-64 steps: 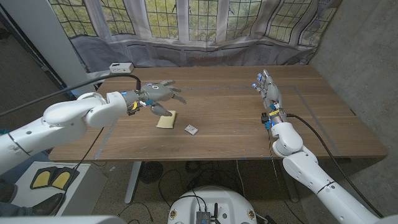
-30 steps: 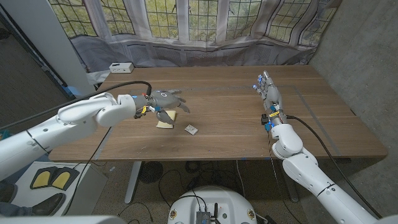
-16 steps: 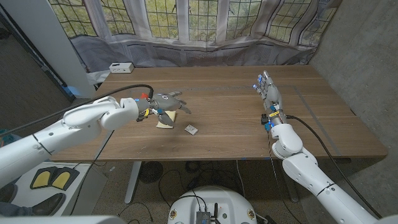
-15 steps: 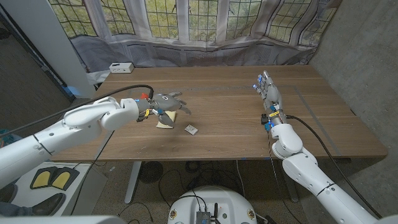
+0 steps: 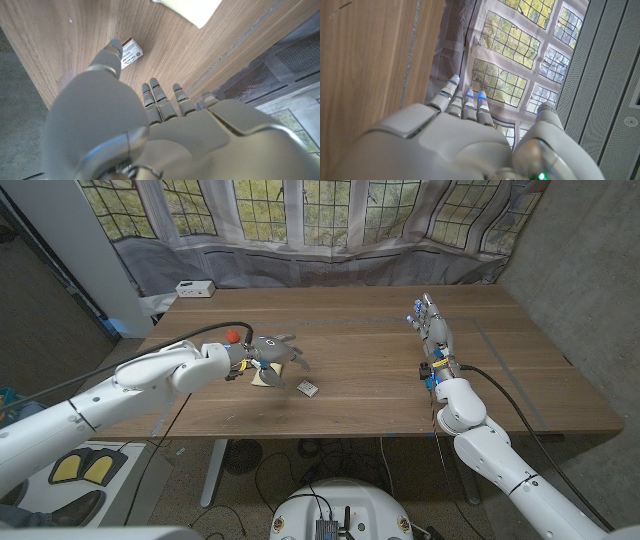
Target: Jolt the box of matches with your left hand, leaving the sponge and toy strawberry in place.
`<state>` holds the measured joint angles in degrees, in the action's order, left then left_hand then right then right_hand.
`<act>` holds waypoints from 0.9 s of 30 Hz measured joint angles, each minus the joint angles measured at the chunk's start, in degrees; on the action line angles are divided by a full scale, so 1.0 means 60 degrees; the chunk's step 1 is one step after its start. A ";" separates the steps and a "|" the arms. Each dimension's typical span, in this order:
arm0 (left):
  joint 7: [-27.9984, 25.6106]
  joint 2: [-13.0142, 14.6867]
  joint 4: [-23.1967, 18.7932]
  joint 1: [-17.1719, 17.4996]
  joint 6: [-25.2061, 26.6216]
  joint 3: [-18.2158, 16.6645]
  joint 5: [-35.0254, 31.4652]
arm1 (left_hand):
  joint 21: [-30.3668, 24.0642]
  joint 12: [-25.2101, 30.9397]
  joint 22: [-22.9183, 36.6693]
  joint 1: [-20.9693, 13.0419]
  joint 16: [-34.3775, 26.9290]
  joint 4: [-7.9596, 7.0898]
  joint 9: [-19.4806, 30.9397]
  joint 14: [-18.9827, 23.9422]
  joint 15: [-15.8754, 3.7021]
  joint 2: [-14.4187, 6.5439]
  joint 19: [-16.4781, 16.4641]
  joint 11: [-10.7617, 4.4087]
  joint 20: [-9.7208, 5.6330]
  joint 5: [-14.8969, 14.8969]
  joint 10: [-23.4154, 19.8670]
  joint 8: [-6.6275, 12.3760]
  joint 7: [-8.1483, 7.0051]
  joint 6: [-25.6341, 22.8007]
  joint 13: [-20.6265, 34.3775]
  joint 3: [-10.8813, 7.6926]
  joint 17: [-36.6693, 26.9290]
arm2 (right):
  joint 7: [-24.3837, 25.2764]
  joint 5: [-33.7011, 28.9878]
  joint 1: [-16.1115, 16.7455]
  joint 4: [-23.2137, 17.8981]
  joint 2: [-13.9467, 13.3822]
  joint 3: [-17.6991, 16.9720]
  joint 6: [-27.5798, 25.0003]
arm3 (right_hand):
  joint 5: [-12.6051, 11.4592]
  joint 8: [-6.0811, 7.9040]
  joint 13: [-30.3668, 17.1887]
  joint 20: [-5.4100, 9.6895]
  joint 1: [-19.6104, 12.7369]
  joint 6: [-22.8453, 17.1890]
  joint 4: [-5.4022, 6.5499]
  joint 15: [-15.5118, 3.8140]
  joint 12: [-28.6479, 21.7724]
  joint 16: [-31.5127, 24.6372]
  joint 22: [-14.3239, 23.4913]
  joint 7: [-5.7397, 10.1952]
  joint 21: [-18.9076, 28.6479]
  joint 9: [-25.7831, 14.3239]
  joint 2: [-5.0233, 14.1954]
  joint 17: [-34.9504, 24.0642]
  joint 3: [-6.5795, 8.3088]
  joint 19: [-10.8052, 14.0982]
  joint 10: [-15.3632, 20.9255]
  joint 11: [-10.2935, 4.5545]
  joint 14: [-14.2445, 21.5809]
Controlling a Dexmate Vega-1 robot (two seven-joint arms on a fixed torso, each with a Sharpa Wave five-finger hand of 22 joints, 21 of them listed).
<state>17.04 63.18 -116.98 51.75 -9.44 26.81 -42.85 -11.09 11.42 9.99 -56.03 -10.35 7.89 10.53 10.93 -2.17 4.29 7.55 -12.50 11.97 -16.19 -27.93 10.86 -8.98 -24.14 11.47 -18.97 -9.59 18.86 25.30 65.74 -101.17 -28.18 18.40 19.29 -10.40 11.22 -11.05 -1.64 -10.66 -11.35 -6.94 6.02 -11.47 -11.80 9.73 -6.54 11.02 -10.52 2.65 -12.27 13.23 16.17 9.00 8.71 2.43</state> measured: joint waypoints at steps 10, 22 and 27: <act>0.0098 -0.0201 0.0152 -0.0171 0.0044 0.0265 -0.0184 | 0.0000 0.0000 0.0000 -0.0051 -0.0047 0.0000 0.0000 0.0025 -0.0017 -0.0051 -0.0099 0.0001 0.0004 0.0000 0.0103 0.0000 0.0102 0.0102 0.0000 0.0079 0.0000 | 0.0008 0.0029 0.0012 -0.0002 -0.0008 -0.0035 -0.0003 | 0.0000 0.0000 0.0000 0.0000 0.0000 0.0000 0.0000 0.0000 0.0000 0.0000 0.0000 0.0000 0.0000 0.0000 0.0000 0.0000 0.0000 0.0000 0.0000 0.0000 0.0000; 0.0230 -0.0632 0.0510 -0.0522 0.0039 0.0676 -0.0228 | -0.0024 0.0149 -0.0001 -0.0115 -0.0087 0.0001 0.0000 0.0343 -0.0012 -0.0116 -0.0193 0.0035 0.0015 0.0059 -0.0149 0.0066 0.0227 -0.0179 0.0023 0.0078 -0.0002 | -0.0028 0.0065 -0.0003 0.0068 -0.0012 -0.0057 0.0008 | 0.0000 0.0000 0.0000 0.0000 0.0000 0.0000 -0.0032 0.0000 0.0000 0.0000 0.0000 0.0000 0.0000 0.0000 0.0000 0.0000 -0.0033 0.0000 0.0000 0.0000 0.0000; 0.0198 -0.0803 0.0708 -0.0590 0.0066 0.0776 -0.0102 | -0.0074 0.0150 -0.0001 -0.0164 -0.0113 0.0040 0.0000 0.0604 0.0053 -0.0164 -0.0291 0.0004 0.0017 0.0115 -0.0213 0.0075 0.0217 -0.0328 0.0022 0.0117 -0.0002 | -0.0050 0.0049 -0.0009 0.0102 -0.0025 -0.0062 0.0076 | 0.0000 0.0000 0.0000 -0.0036 0.0000 0.0000 -0.0032 0.0000 0.0000 0.0000 0.0000 0.0000 0.0000 0.0000 0.0000 0.0000 -0.0033 -0.0036 0.0000 0.0000 0.0000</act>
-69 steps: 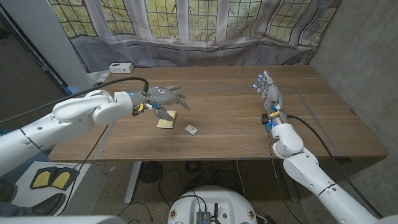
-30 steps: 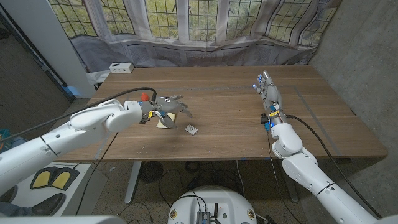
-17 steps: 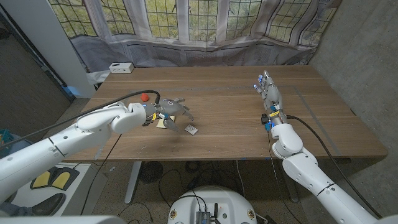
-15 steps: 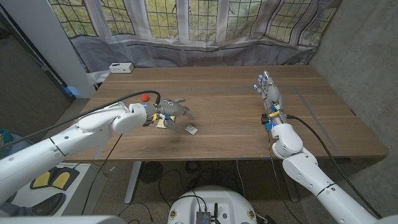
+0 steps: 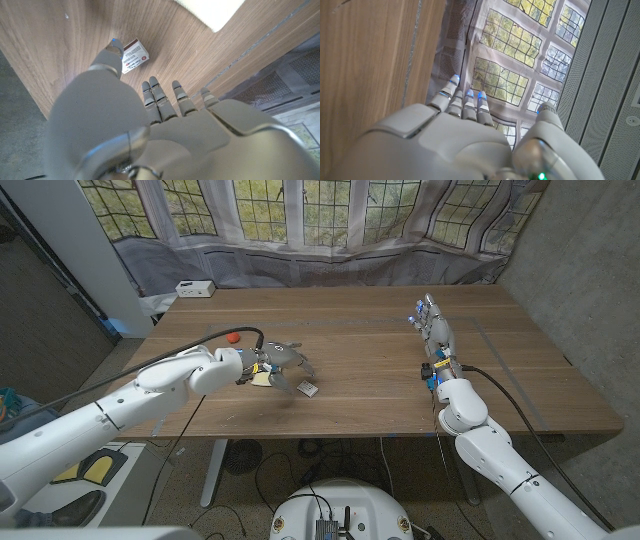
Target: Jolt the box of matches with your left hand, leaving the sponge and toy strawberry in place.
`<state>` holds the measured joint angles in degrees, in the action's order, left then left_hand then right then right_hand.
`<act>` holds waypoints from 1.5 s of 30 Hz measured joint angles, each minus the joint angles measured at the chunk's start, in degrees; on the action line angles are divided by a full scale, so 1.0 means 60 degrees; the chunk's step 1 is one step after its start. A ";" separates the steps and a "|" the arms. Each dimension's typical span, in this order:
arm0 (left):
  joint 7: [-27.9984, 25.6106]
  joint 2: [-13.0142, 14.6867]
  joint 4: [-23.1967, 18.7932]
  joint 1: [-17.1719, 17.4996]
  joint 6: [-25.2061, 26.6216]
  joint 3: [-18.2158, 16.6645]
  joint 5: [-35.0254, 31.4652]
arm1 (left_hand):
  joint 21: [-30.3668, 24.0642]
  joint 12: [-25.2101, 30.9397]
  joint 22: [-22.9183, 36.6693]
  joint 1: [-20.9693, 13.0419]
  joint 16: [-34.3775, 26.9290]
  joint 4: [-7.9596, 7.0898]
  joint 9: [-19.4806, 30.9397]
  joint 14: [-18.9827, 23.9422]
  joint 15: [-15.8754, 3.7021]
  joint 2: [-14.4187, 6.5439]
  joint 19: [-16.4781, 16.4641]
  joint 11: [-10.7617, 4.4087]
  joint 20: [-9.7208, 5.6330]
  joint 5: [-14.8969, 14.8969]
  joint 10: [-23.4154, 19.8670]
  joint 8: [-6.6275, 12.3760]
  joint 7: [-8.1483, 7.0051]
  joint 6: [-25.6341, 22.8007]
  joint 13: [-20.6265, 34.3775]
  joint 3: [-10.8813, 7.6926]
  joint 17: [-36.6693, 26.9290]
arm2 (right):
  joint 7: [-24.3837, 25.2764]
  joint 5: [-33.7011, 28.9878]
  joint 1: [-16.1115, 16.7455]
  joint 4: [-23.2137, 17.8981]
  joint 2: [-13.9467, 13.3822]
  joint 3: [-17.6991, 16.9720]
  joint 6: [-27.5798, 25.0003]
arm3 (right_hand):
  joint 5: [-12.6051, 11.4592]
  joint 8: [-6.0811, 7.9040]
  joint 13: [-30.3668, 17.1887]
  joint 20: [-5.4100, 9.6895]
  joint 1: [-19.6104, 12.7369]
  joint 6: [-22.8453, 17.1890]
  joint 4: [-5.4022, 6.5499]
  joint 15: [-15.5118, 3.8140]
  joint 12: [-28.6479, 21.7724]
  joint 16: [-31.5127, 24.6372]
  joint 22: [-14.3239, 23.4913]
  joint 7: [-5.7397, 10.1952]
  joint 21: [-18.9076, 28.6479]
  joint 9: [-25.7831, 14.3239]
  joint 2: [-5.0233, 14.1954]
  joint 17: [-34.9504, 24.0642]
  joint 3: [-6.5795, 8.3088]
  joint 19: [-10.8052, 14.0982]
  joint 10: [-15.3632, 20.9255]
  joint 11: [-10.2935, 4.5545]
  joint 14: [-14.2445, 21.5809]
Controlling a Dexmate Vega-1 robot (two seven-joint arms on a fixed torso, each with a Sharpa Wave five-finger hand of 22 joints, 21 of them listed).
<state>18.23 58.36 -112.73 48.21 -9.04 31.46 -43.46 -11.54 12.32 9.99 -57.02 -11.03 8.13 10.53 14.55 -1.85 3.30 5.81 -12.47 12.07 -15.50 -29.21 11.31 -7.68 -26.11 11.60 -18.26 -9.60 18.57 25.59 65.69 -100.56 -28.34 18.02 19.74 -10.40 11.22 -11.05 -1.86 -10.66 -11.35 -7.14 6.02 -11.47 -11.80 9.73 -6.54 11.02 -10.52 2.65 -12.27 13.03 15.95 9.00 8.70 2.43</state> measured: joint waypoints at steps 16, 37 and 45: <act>-0.0222 -0.0225 0.0256 -0.0237 0.0092 0.0400 -0.0306 | 0.0000 0.0073 0.0000 -0.0104 0.0000 0.0000 -0.0001 0.0067 -0.0032 -0.0104 -0.0118 -0.0002 0.0020 0.0043 -0.0304 0.0073 -0.0013 -0.0288 -0.0001 -0.0001 -0.0001 | 0.0006 -0.0062 -0.0027 0.0105 0.0032 -0.0013 0.0085 | 0.0000 0.0000 0.0000 -0.0032 0.0000 0.0000 0.0000 0.0000 0.0000 0.0000 0.0000 0.0000 0.0000 0.0000 0.0000 0.0000 0.0000 -0.0032 0.0000 0.0000 0.0000; -0.0889 -0.0372 0.0478 -0.0115 0.0186 0.0648 -0.0705 | 0.0000 0.0148 0.0000 -0.0290 0.0001 0.0001 -0.0001 0.0280 -0.0066 -0.0163 -0.0324 -0.0002 0.0018 0.0115 -0.0644 0.0072 -0.0188 -0.0701 -0.0003 -0.0001 -0.0002 | -0.0056 0.0000 -0.0124 0.0214 0.0059 0.0034 0.0070 | 0.0000 0.0000 0.0000 0.0020 0.0000 0.0000 0.0000 0.0000 0.0000 0.0000 0.0000 0.0000 0.0000 0.0000 0.0000 0.0000 0.0000 -0.0084 0.0000 0.0000 0.0000; -0.0981 -0.0420 0.0577 -0.0092 0.0202 0.0718 -0.0692 | 0.0000 0.0148 0.0000 -0.0327 0.0001 0.0001 -0.0001 0.0323 -0.0084 -0.0200 -0.0414 0.0010 0.0009 0.0121 -0.0733 0.0147 -0.0187 -0.0804 -0.0003 -0.0001 -0.0002 | -0.0061 0.0015 -0.0127 0.0208 0.0030 0.0040 0.0001 | 0.0000 0.0000 0.0000 0.0020 0.0000 -0.0035 0.0000 0.0000 0.0000 0.0000 0.0000 0.0035 0.0000 0.0000 0.0000 0.0000 0.0000 -0.0084 0.0000 0.0000 0.0000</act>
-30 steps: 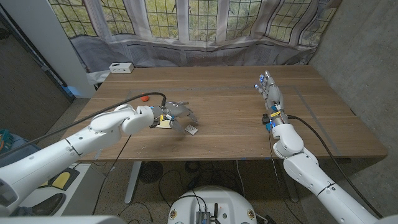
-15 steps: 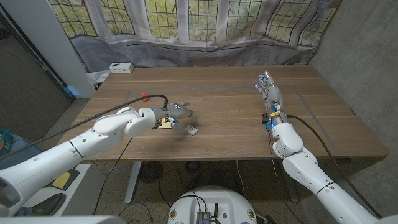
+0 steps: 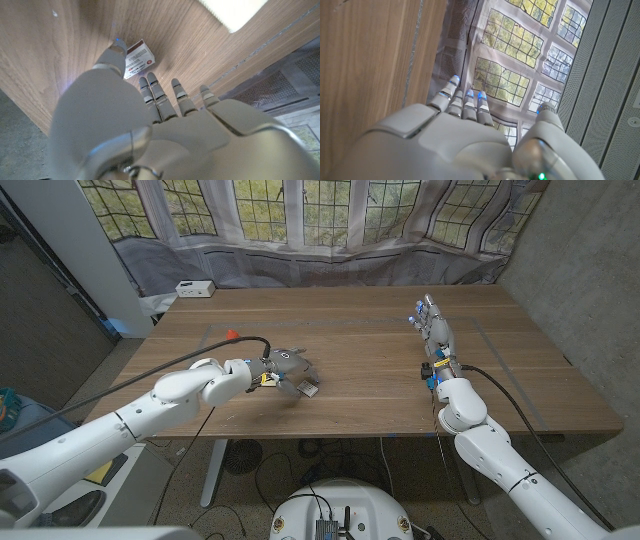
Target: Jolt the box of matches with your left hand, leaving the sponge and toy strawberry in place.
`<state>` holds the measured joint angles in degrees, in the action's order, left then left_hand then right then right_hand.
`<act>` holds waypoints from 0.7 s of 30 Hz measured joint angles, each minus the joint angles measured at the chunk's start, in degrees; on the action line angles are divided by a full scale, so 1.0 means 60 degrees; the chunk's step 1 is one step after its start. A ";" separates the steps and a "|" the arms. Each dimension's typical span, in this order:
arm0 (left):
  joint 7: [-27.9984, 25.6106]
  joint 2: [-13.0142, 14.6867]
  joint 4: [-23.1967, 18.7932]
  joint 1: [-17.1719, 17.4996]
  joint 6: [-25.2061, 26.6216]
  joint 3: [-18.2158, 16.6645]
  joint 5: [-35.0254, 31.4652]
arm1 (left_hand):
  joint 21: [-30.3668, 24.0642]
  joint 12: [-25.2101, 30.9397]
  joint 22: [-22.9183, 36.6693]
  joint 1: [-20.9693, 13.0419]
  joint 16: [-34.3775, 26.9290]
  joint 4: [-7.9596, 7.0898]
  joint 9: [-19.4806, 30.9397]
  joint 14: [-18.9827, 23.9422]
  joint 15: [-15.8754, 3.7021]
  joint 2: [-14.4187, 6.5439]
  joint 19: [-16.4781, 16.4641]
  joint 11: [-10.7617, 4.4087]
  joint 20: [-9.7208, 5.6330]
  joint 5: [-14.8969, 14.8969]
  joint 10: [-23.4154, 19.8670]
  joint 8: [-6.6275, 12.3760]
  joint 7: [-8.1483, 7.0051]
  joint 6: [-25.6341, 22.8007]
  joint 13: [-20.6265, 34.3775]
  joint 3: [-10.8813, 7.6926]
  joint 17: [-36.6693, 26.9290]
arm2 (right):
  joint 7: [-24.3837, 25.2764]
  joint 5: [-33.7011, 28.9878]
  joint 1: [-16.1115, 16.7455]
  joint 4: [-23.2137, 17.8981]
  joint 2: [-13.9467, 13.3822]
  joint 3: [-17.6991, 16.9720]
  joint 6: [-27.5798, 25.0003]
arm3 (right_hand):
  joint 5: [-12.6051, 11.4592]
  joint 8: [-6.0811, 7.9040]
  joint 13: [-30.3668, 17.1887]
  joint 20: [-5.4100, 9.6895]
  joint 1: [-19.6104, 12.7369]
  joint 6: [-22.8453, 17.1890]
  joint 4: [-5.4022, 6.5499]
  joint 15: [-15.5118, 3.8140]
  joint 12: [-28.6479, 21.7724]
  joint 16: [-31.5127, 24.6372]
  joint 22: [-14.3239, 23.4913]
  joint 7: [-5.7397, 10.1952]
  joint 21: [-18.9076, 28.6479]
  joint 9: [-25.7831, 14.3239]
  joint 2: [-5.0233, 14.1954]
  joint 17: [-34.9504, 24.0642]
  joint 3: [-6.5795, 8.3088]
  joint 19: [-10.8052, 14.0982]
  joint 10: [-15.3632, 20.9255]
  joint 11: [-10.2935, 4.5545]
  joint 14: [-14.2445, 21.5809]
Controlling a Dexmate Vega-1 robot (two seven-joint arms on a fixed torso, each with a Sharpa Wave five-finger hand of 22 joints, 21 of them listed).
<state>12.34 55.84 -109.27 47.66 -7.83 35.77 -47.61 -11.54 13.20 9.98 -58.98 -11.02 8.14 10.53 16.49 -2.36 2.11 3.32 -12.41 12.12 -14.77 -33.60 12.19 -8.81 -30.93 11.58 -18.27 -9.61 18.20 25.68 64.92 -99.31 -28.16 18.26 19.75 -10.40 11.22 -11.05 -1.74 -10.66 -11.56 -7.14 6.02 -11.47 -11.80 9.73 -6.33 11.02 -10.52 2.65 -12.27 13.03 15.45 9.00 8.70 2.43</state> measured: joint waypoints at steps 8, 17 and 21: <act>-0.0002 -0.0074 0.0123 -0.0027 0.0029 0.0106 0.0043 | 0.0000 0.0000 0.0000 -0.0142 0.0000 0.0001 0.0000 0.0071 0.0032 -0.0143 0.0000 0.0052 0.0000 0.0069 -0.0050 0.0000 0.0034 -0.0101 0.0000 -0.0001 0.0000 | -0.0002 0.0019 -0.0001 -0.0037 -0.0024 0.0001 -0.0066 | 0.0000 0.0000 0.0000 0.0000 0.0000 0.0000 0.0000 0.0000 0.0000 0.0000 0.0000 0.0000 0.0000 0.0000 0.0000 0.0000 0.0000 0.0000 0.0000 0.0000 0.0000; 0.0108 -0.0194 0.0303 -0.0145 0.0031 0.0266 0.0111 | 0.0000 0.0202 0.0000 -0.0390 0.0000 0.0025 -0.0003 0.0414 0.0000 -0.0393 -0.0285 0.0097 0.0009 0.0322 -0.1060 0.0156 0.0025 -0.1231 -0.0008 -0.0028 0.0000 | 0.0025 0.0028 0.0019 -0.0061 -0.0026 0.0001 -0.0075 | 0.0000 0.0000 0.0000 0.0000 0.0000 0.0000 0.0000 0.0000 0.0000 0.0000 0.0000 0.0000 0.0000 0.0000 0.0000 0.0000 0.0000 0.0000 0.0000 0.0000 0.0000; 0.0187 -0.0231 0.0343 -0.0167 0.0089 0.0299 0.0195 | 0.0000 0.0276 0.0000 -0.0465 -0.0037 0.0067 -0.0011 0.0624 -0.0029 -0.0468 -0.0403 0.0068 -0.0007 0.0431 -0.1782 0.0231 0.0097 -0.1990 -0.0020 0.0014 -0.0001 | 0.0038 0.0029 0.0022 -0.0061 -0.0018 0.0001 -0.0075 | 0.0000 0.0000 0.0000 0.0000 0.0000 0.0000 0.0000 0.0000 0.0000 0.0000 0.0000 0.0000 0.0000 0.0000 0.0000 0.0000 0.0000 0.0001 0.0000 0.0000 0.0000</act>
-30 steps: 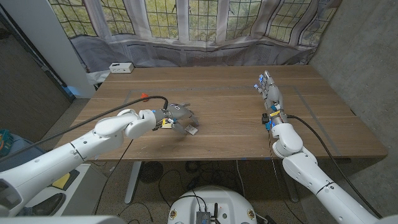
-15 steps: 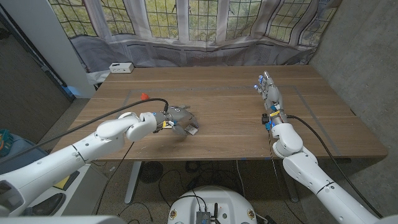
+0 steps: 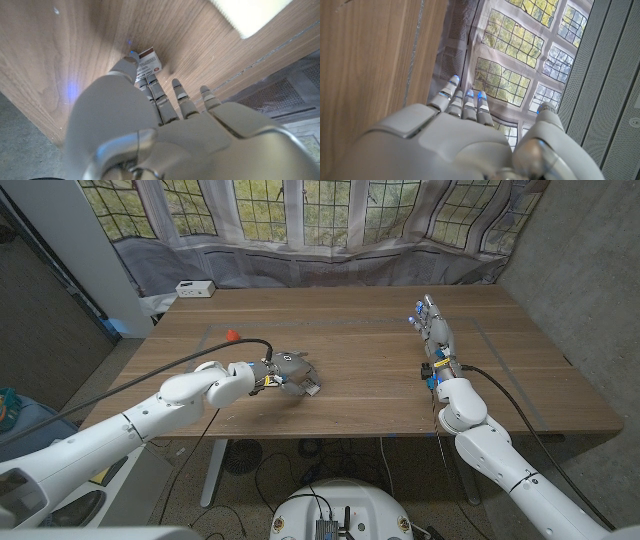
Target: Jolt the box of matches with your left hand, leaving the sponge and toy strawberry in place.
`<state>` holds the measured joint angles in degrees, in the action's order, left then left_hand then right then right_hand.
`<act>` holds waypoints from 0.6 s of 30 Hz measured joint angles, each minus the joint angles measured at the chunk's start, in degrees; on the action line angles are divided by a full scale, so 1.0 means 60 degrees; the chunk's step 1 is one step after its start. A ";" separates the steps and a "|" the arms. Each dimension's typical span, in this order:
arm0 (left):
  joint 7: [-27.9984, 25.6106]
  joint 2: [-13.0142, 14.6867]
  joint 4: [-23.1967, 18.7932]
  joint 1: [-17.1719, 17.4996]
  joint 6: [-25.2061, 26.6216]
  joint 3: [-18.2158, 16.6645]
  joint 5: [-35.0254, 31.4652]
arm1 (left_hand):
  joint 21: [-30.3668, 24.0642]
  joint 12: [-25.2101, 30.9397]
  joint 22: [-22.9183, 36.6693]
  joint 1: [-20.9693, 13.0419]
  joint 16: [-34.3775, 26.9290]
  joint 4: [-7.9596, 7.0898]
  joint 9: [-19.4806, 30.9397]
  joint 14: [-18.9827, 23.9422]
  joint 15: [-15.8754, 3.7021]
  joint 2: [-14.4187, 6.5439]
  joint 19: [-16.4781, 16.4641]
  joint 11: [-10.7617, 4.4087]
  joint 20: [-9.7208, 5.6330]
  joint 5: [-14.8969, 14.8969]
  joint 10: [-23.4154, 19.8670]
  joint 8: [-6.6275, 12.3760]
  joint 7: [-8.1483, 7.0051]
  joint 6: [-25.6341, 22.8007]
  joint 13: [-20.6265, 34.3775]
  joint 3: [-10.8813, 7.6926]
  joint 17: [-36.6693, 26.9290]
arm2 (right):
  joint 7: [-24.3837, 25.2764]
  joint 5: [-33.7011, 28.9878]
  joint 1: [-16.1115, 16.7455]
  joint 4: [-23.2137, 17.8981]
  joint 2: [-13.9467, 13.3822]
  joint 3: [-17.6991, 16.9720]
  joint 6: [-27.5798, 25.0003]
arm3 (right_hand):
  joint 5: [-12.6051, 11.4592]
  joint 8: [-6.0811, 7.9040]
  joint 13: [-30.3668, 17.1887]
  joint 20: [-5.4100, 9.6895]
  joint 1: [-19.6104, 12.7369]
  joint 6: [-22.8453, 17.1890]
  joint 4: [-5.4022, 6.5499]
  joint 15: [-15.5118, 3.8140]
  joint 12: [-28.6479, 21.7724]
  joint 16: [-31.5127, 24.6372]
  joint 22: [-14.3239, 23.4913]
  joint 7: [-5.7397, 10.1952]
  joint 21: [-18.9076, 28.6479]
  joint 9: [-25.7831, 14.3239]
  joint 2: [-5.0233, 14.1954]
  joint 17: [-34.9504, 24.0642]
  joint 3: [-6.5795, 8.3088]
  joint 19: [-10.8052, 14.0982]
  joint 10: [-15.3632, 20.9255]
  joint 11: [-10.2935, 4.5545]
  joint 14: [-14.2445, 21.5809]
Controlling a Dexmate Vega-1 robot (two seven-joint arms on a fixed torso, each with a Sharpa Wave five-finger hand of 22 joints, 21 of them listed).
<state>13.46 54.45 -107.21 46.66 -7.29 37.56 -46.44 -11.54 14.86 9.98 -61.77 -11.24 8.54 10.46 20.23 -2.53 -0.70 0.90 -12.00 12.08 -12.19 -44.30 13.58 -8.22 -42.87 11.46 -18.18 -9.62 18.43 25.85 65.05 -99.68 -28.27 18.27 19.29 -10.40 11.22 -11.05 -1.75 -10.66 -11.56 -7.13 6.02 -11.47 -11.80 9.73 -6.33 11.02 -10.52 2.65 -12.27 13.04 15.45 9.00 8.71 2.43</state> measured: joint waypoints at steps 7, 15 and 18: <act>0.0103 -0.0037 0.0031 0.0013 0.0186 0.0038 0.0143 | 0.0000 0.0075 -0.0021 -0.0128 0.0000 0.0028 0.0009 0.0250 -0.0018 -0.0128 -0.0188 0.0003 0.0017 0.0072 -0.0605 0.0075 0.0183 -0.0612 0.0001 0.0028 0.0000 | 0.0014 0.0007 -0.0011 0.0029 0.0036 0.0013 0.0000 | 0.0000 0.0000 0.0000 -0.0052 0.0000 -0.0035 0.0000 0.0006 0.0000 0.0000 0.0000 0.0035 0.0000 0.0000 0.0000 0.0000 0.0000 -0.0052 0.0000 0.0000 0.0006; 0.0173 -0.0046 0.0023 0.0057 0.0356 0.0049 0.0285 | 0.0000 0.0075 -0.0020 -0.0318 -0.0038 0.0030 0.0013 0.0521 0.0012 -0.0190 -0.0341 0.0187 -0.0014 0.0095 -0.0969 0.0072 0.0313 -0.1083 0.0013 0.0030 0.0000 | -0.0005 0.0039 -0.0079 0.0130 0.0089 0.0067 0.0001 | 0.0000 0.0000 0.0000 -0.0051 0.0000 -0.0035 0.0000 0.0039 0.0000 0.0000 0.0000 0.0035 0.0000 0.0000 0.0000 0.0000 0.0000 -0.0052 0.0000 0.0000 0.0039; 0.0188 -0.0055 0.0026 0.0058 0.0395 0.0059 0.0338 | 0.0000 0.0110 -0.0003 -0.0358 -0.0038 0.0039 0.0014 0.0622 0.0012 -0.0230 -0.0370 0.0190 0.0016 0.0126 -0.1034 0.0072 0.0312 -0.1152 0.0016 0.0039 0.0000 | -0.0011 0.0043 -0.0094 0.0159 0.0101 0.0080 0.0001 | 0.0000 0.0000 0.0000 -0.0091 0.0000 -0.0035 0.0001 0.0039 0.0000 0.0000 0.0000 0.0035 0.0000 0.0000 0.0000 0.0000 0.0000 -0.0091 0.0000 0.0000 0.0039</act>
<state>14.59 54.12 -107.06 47.01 -4.93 37.92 -44.41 -11.54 15.52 9.96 -63.92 -11.47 8.78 10.54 23.96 -2.46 -2.08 -1.32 -10.86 12.17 -11.43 -50.50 14.01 -6.35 -49.78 11.55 -17.95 -9.62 18.36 26.11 64.49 -98.73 -27.66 18.75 19.30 -10.40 11.22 -11.04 -2.29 -10.66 -11.76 -7.13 6.25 -11.47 -11.80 9.73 -6.12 11.02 -10.52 2.65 -12.27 13.04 14.91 9.00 8.71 2.67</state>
